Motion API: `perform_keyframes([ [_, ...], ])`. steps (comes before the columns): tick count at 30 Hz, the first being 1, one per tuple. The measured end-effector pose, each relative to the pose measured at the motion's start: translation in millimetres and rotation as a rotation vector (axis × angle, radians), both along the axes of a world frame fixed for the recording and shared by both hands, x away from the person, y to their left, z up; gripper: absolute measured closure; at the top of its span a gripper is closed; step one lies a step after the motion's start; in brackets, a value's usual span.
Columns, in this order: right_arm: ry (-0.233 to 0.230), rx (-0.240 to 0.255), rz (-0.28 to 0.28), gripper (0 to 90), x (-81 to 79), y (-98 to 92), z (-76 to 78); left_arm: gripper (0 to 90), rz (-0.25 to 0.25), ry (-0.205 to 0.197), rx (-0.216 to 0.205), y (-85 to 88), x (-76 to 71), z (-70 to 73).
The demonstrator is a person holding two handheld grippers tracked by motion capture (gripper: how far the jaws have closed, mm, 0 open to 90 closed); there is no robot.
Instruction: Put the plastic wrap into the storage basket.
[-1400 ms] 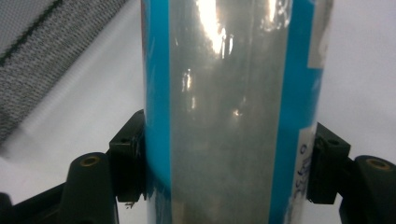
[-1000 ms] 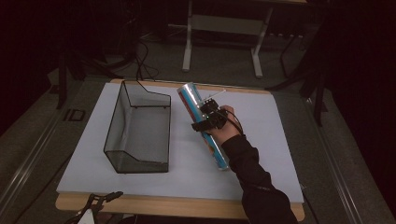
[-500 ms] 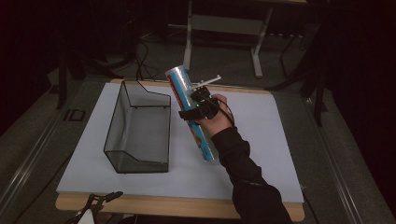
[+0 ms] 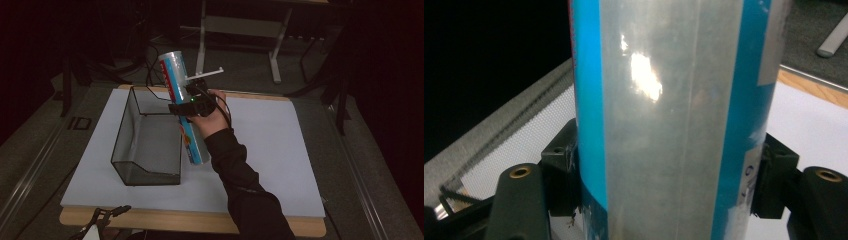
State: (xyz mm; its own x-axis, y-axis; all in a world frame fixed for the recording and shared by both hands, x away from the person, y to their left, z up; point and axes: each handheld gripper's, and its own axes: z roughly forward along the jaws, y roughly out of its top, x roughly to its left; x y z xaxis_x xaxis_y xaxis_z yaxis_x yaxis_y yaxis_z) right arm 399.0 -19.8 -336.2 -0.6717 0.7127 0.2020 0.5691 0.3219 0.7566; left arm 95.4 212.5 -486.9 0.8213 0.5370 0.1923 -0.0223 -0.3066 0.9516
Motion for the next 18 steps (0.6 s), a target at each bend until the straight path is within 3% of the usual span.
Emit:
perform_keyframes([
  [6,0.015,0.067,-0.032,31.8,5.5,14.8,1.4,0.1,-0.002,-0.001,0.002,-0.2,-0.3,0.2],
  [12,0.053,0.159,-0.092,31.8,13.2,29.7,-7.9,0.1,-0.004,-0.002,0.004,-0.4,-0.5,0.3],
  [16,0.036,0.154,-0.129,31.8,13.9,41.4,-19.7,0.1,-0.007,-0.006,0.005,0.0,-1.1,0.6],
  [18,0.049,0.172,-0.145,31.7,15.5,44.2,-27.6,0.1,-0.008,-0.007,0.003,0.2,-1.2,0.8],
])
